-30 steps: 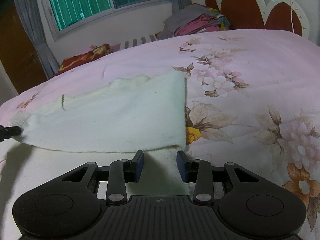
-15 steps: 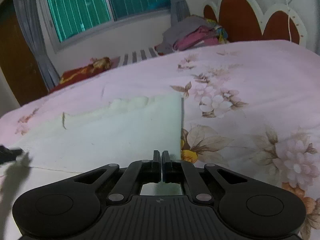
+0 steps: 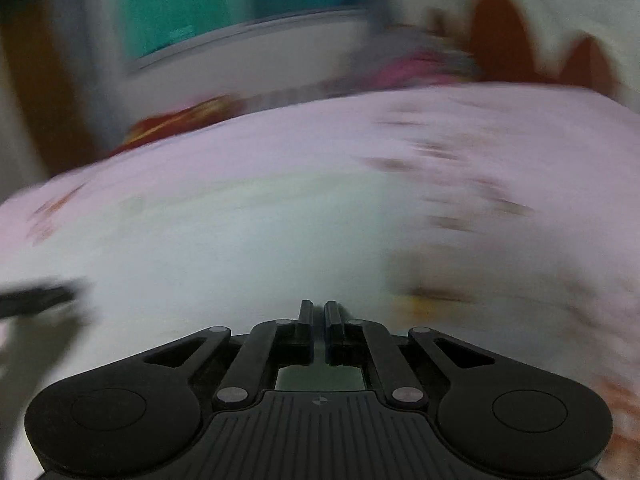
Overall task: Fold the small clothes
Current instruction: 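Lay the sleeve flat on the body and open the right gripper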
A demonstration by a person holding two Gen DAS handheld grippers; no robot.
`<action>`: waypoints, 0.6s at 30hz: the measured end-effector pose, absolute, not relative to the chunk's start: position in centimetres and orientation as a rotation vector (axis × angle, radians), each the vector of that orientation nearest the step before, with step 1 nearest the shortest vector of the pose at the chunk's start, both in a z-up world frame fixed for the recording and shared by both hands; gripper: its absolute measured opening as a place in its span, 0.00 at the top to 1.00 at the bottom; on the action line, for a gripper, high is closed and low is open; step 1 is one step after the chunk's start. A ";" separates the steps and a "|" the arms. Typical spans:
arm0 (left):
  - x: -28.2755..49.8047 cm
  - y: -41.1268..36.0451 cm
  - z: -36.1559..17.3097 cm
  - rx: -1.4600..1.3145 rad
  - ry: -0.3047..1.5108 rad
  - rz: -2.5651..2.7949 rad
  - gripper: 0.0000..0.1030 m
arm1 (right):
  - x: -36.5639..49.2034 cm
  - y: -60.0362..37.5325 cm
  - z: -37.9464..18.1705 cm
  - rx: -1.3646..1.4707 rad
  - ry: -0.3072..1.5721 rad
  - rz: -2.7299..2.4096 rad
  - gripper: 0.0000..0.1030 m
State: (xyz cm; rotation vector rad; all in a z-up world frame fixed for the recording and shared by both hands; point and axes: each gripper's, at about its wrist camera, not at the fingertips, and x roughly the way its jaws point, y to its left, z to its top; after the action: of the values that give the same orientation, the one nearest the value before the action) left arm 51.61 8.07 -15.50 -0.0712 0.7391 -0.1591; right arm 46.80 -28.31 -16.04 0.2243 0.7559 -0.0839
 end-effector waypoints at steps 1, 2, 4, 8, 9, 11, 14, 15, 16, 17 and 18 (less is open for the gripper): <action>51.8 7.9 -15.1 -0.064 0.738 -0.144 0.48 | 46.7 -29.2 -16.0 0.232 0.755 -0.104 0.98; 51.9 7.5 -14.6 -0.059 0.723 -0.125 0.46 | 46.9 -29.3 -15.9 0.220 0.753 -0.099 0.98; 52.5 6.5 -13.9 -0.073 0.689 -0.140 0.44 | 47.8 -28.5 -15.2 0.225 0.719 -0.055 0.98; 54.8 3.4 -14.2 -0.049 0.718 -0.189 0.40 | 51.7 -24.6 -15.2 0.244 0.733 0.087 0.98; 55.1 2.7 -14.5 -0.025 0.722 -0.194 0.39 | 52.6 -23.2 -15.4 0.238 0.741 0.129 0.98; 55.4 2.2 -15.4 0.017 0.725 -0.188 0.39 | 54.0 -20.7 -16.0 0.193 0.761 0.200 0.98; 55.8 5.0 -15.6 -0.010 0.719 -0.113 0.39 | 54.8 -19.8 -16.3 0.133 0.753 0.256 0.98; 55.9 6.3 -15.7 -0.030 0.723 -0.090 0.40 | 55.2 -20.8 -16.4 0.112 0.741 0.209 0.98; 56.0 7.3 -15.8 -0.046 0.727 -0.092 0.40 | 55.7 -22.7 -16.5 0.121 0.738 0.130 0.98; 56.0 7.8 -15.8 -0.041 0.731 -0.103 0.40 | 56.2 -24.6 -16.7 0.143 0.745 0.042 0.98; 56.0 7.8 -15.8 -0.012 0.736 -0.110 0.40 | 57.1 -27.2 -16.7 0.170 0.753 -0.055 0.98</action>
State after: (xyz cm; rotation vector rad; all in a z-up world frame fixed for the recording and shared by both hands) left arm 55.98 7.82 -15.75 -0.0121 0.7365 -0.1095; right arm 57.11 -27.17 -16.74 0.1698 0.7528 -0.0546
